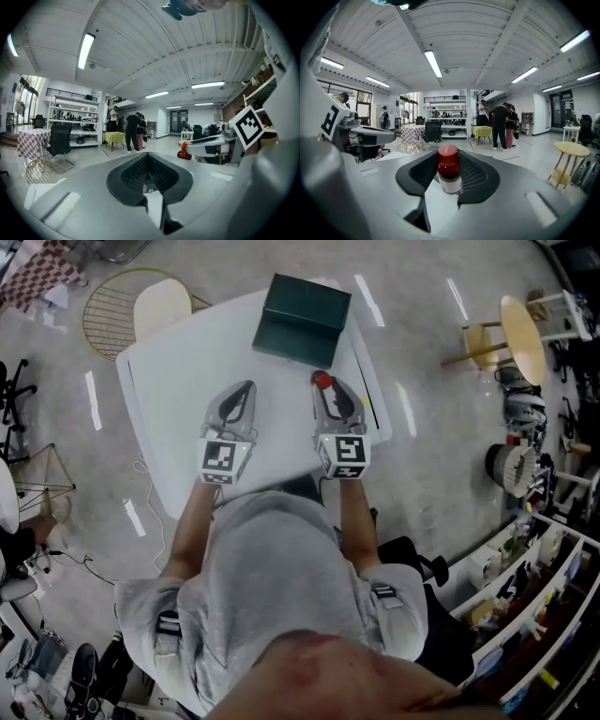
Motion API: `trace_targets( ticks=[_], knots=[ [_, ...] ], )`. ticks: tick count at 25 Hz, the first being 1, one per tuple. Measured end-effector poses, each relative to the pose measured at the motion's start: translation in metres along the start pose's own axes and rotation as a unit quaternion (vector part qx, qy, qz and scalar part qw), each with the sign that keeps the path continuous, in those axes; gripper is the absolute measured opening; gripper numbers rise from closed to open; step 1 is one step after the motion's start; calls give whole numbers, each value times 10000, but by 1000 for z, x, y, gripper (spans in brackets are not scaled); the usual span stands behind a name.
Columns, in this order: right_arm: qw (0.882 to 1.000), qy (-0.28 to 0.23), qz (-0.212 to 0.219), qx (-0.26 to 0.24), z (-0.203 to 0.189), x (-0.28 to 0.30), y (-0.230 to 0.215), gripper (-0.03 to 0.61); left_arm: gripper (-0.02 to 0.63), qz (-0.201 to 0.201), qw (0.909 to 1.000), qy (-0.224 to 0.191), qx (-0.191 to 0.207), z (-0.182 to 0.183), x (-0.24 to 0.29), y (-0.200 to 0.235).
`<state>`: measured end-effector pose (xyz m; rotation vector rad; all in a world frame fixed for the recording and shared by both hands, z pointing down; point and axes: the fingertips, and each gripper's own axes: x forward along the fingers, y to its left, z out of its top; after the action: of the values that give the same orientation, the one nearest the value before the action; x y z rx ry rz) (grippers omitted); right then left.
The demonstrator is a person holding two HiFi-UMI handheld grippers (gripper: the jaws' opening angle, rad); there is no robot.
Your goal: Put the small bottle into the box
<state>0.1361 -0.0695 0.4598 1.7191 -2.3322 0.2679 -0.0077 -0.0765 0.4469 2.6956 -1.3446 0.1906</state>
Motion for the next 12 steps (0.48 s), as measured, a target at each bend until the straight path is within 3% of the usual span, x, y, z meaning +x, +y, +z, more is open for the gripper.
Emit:
trace_targets(
  ticks=[12],
  knots=[
    [9998, 142, 130, 50, -6, 42, -40, 138, 11, 93, 9998, 184, -1, -9, 48, 5]
  ],
)
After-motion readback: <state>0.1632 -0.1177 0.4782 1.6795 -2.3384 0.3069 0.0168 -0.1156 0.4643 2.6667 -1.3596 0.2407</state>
